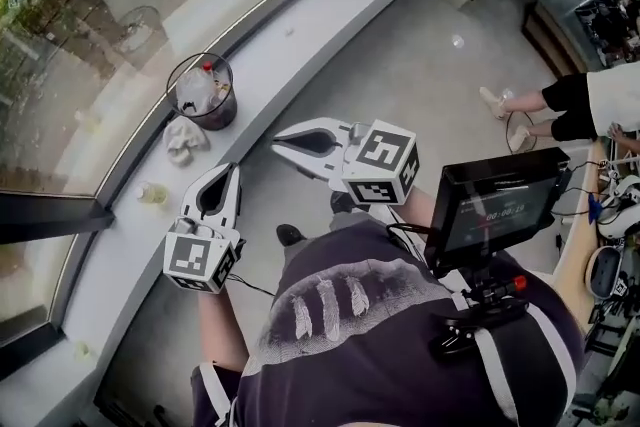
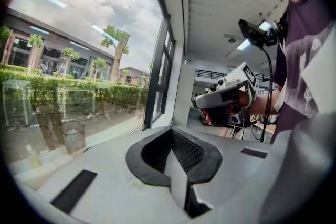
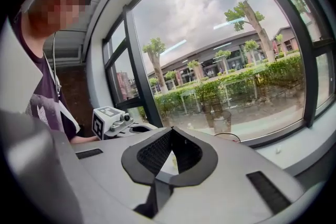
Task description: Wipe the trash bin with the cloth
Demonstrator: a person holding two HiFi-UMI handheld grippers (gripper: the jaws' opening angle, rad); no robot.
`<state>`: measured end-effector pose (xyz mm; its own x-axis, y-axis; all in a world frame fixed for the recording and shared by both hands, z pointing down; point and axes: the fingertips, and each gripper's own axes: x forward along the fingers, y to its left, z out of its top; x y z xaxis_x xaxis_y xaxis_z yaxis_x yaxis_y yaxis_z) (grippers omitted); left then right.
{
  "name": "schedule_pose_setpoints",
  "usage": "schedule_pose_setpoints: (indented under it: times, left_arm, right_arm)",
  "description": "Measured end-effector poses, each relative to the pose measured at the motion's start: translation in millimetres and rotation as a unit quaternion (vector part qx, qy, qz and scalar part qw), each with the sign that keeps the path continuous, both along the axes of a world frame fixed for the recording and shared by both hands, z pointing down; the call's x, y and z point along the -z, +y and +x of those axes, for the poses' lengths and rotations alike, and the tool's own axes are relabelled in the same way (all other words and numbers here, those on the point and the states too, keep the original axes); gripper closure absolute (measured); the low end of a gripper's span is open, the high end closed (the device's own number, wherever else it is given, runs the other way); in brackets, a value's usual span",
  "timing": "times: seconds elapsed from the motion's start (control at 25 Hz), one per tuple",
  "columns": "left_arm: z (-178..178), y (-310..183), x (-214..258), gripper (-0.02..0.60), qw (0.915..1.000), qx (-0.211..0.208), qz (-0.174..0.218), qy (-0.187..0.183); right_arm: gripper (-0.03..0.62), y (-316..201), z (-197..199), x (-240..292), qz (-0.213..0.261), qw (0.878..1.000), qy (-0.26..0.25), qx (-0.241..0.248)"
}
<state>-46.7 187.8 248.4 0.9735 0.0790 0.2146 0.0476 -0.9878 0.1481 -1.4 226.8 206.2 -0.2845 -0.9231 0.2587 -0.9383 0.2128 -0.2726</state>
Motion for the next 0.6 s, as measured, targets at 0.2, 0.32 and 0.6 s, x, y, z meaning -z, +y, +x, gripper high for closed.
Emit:
schedule_pose_setpoints:
  times: [0.2, 0.32, 0.6]
  left_arm:
    - [27, 35, -2, 0.586, 0.9989, -0.029, 0.032, -0.015]
    - [53, 62, -5, 0.586, 0.9976, -0.029, 0.055, -0.032]
    - [129, 149, 20, 0.586, 0.9963, -0.065, 0.047, -0.031]
  right_arm:
    - [0.594, 34, 21, -13, 0.008, 0.999, -0.032, -0.012]
    - [0.594, 55, 45, -19, 0.013, 0.999, -0.041, -0.007]
    - [0.594, 131, 115, -19, 0.034, 0.995, -0.092, -0.019]
